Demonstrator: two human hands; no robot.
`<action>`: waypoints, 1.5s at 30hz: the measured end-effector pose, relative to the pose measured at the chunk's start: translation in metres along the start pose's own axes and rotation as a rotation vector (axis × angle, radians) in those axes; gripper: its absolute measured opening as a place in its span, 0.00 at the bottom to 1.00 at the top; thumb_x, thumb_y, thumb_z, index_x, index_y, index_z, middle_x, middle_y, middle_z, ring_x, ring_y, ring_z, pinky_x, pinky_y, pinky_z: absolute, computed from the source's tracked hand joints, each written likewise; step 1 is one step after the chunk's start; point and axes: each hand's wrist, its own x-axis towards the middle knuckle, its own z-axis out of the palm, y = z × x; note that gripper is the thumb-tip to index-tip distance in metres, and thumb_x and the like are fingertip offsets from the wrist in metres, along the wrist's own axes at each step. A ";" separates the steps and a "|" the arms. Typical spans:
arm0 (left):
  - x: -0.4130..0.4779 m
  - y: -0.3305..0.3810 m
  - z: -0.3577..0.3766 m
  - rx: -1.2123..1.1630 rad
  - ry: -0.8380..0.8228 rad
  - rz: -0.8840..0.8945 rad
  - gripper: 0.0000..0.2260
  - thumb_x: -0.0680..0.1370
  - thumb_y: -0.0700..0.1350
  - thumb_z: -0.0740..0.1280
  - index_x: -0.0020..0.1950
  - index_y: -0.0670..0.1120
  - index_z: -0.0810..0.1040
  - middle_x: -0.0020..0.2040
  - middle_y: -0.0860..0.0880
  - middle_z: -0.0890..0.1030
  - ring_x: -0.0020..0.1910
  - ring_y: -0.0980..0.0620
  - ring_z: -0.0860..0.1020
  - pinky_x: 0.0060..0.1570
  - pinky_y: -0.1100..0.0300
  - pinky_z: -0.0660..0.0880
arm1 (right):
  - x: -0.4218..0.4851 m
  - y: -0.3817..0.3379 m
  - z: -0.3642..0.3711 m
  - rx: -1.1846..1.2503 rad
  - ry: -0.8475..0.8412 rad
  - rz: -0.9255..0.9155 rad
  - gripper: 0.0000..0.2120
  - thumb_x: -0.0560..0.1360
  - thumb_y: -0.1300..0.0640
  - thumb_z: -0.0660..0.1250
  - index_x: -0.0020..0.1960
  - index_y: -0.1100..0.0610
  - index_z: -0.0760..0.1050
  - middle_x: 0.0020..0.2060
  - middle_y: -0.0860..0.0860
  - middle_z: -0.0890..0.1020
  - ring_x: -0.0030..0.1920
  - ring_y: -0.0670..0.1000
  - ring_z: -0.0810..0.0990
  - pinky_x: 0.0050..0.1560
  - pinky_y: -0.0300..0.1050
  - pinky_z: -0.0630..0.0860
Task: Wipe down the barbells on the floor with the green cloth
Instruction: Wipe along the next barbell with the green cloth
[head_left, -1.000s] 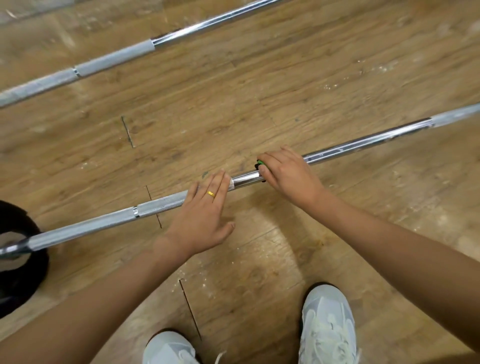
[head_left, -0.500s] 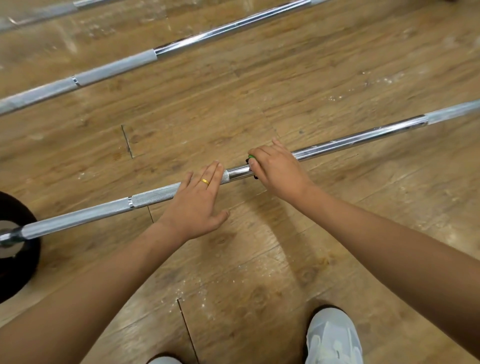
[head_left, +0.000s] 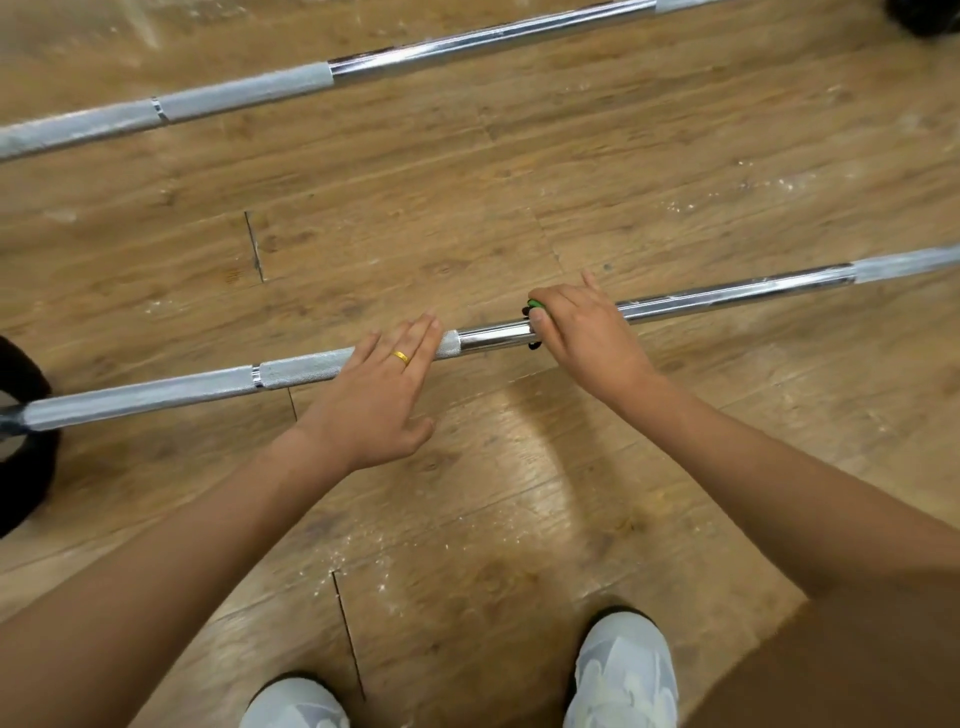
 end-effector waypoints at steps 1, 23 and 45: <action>-0.002 0.002 0.000 0.014 -0.014 -0.004 0.47 0.77 0.60 0.66 0.82 0.43 0.39 0.83 0.45 0.42 0.82 0.48 0.44 0.79 0.48 0.43 | -0.004 0.004 -0.001 0.024 0.024 0.018 0.14 0.84 0.56 0.59 0.63 0.62 0.77 0.55 0.58 0.82 0.59 0.59 0.78 0.78 0.53 0.49; -0.014 0.025 0.002 0.187 -0.206 -0.167 0.55 0.74 0.70 0.59 0.72 0.44 0.19 0.75 0.48 0.22 0.80 0.47 0.33 0.73 0.31 0.52 | -0.021 0.032 -0.019 -0.052 -0.133 0.069 0.19 0.85 0.51 0.54 0.72 0.58 0.69 0.66 0.55 0.77 0.68 0.56 0.72 0.78 0.50 0.45; 0.041 0.086 0.004 0.004 -0.115 -0.052 0.49 0.76 0.59 0.64 0.81 0.44 0.32 0.81 0.48 0.32 0.80 0.50 0.34 0.75 0.34 0.40 | -0.040 0.020 -0.020 -0.064 -0.127 0.105 0.23 0.85 0.52 0.53 0.78 0.59 0.58 0.75 0.54 0.65 0.76 0.54 0.60 0.77 0.52 0.45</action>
